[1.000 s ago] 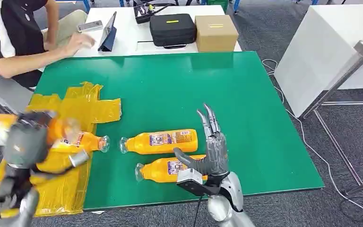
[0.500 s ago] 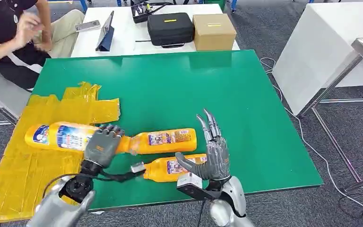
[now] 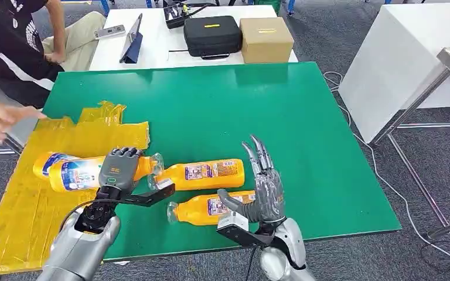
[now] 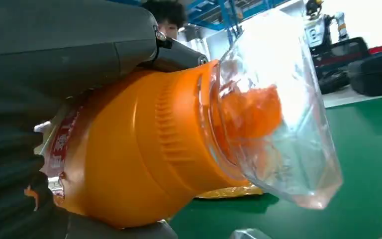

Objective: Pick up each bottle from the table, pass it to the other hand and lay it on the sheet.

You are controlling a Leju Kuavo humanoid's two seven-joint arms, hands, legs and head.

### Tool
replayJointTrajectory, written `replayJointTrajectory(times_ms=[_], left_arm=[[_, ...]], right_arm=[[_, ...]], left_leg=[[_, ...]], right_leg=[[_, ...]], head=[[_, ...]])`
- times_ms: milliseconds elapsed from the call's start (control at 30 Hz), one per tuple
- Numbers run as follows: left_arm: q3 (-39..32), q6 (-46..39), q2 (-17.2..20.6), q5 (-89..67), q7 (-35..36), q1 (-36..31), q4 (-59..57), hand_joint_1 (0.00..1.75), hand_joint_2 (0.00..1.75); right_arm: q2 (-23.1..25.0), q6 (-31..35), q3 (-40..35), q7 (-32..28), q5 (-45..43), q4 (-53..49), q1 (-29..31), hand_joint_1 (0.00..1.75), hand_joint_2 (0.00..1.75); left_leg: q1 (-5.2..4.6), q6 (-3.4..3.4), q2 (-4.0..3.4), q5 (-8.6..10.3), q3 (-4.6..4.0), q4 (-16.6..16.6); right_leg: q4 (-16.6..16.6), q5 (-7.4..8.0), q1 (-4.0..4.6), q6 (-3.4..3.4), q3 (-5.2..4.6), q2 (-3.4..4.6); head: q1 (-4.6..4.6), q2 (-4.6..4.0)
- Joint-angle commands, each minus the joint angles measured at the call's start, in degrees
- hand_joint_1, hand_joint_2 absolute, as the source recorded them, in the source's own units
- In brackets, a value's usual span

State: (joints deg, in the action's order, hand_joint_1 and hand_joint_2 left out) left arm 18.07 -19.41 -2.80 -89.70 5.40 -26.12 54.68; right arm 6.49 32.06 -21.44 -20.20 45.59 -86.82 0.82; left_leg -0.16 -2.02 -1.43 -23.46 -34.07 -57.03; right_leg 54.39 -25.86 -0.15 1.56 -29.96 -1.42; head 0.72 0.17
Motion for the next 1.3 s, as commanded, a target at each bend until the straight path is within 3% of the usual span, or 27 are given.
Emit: replayJointTrajectory(times_ms=[33,267,733,1033,1300], left_arm=[[-3.76,0.06,-0.03,-0.3,1.26,-2.51,-6.97,1.75,1.75],[-2.09,0.37,3.52,-0.3,9.22,-2.73,-7.39,1.75,1.75],[-5.02,0.74,3.9,-0.3,10.16,-4.23,-9.16,1.75,1.75],[-4.91,-4.37,3.45,-0.3,10.63,-6.2,-13.94,1.75,1.75],[-4.19,-6.1,3.97,-0.3,10.48,-3.81,0.0,1.75,1.75]], right_arm=[[0.08,-1.05,1.61,0.16,-0.13,1.53,0.2,0.0,1.75],[1.15,-2.78,2.21,0.05,0.37,2.55,0.42,0.0,1.75],[1.34,-3.06,3.4,0.4,0.75,3.45,-0.06,0.0,1.75],[1.59,-2.34,3.8,0.64,1.98,6.86,0.2,0.0,1.75],[1.86,-2.26,4.28,0.83,2.03,8.13,0.2,0.0,1.75]], left_leg=[[0.03,0.17,0.14,-0.07,0.22,0.07],[0.02,0.18,0.02,-0.09,0.32,0.11],[0.04,0.15,0.08,-0.05,0.23,0.08],[0.06,0.15,0.09,-0.07,0.29,0.11],[0.06,0.08,0.06,-0.03,0.01,0.01]], right_leg=[[-0.05,-0.09,-0.01,-0.06,0.22,0.1],[-0.07,-0.07,-0.02,-0.06,0.28,0.24],[-0.05,-0.06,0.01,-0.06,0.23,0.15],[-0.09,-0.07,0.02,-0.06,0.27,0.14],[-0.01,-0.03,0.04,-0.03,0.04,0.07]], head=[[0.0,0.0],[0.0,0.0],[0.0,0.0],[0.0,0.02],[0.0,0.02]])
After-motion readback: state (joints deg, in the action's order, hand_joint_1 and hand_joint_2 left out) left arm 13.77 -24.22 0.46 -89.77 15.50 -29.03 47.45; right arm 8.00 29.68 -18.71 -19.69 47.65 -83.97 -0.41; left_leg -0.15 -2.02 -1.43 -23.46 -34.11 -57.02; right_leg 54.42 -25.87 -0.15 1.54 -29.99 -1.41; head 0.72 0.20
